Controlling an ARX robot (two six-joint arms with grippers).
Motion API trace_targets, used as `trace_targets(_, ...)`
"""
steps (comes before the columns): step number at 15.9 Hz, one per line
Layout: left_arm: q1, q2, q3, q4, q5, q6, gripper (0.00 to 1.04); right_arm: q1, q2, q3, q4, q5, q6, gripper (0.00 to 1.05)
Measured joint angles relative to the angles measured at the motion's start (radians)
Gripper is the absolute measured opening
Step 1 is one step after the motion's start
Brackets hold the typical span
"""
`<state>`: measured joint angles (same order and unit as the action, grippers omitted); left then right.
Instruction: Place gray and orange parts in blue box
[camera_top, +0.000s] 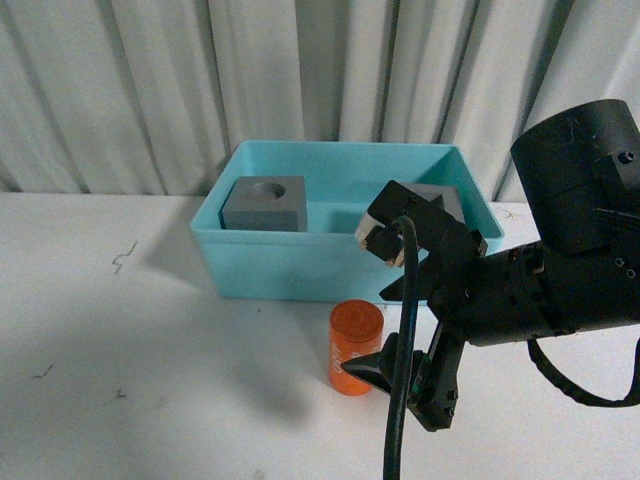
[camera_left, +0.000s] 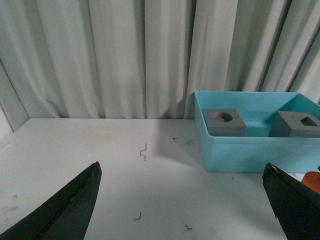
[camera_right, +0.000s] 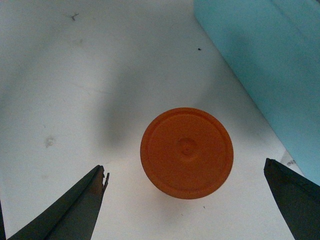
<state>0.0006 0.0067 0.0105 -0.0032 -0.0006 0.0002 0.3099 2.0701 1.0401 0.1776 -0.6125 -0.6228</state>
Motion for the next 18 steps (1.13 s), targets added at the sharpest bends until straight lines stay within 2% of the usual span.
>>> trace_targets(2, 0.0, 0.0, 0.0, 0.0, 0.0, 0.0, 0.98, 0.018, 0.006, 0.015, 0.003, 0.012, 0.022, 0.97)
trace_targets(7, 0.0, 0.0, 0.0, 0.0, 0.0, 0.0, 0.98, 0.024, 0.005, 0.013, 0.014, 0.021, 0.032, 0.46)
trace_targets(10, 0.0, 0.0, 0.0, 0.0, 0.0, 0.0, 0.98, 0.021, -0.081, -0.072, 0.071, 0.006, 0.075, 0.44)
trace_targets(12, 0.0, 0.0, 0.0, 0.0, 0.0, 0.0, 0.98, -0.011, -0.267, -0.126, 0.177, -0.047, 0.194, 0.44)
trace_targets(13, 0.0, 0.0, 0.0, 0.0, 0.0, 0.0, 0.98, -0.045, -0.356, -0.111, 0.249, -0.019, 0.275, 0.44)
trace_targets(14, 0.0, 0.0, 0.0, 0.0, 0.0, 0.0, 0.98, -0.118, -0.374, 0.016, 0.334, 0.08, 0.403, 0.44)
trace_targets(15, 0.0, 0.0, 0.0, 0.0, 0.0, 0.0, 0.98, -0.146, -0.312, 0.089, 0.338, 0.149, 0.458, 0.44)
trace_targets(18, 0.0, 0.0, 0.0, 0.0, 0.0, 0.0, 0.98, -0.119, -0.125, 0.262, 0.273, 0.252, 0.529, 0.44)
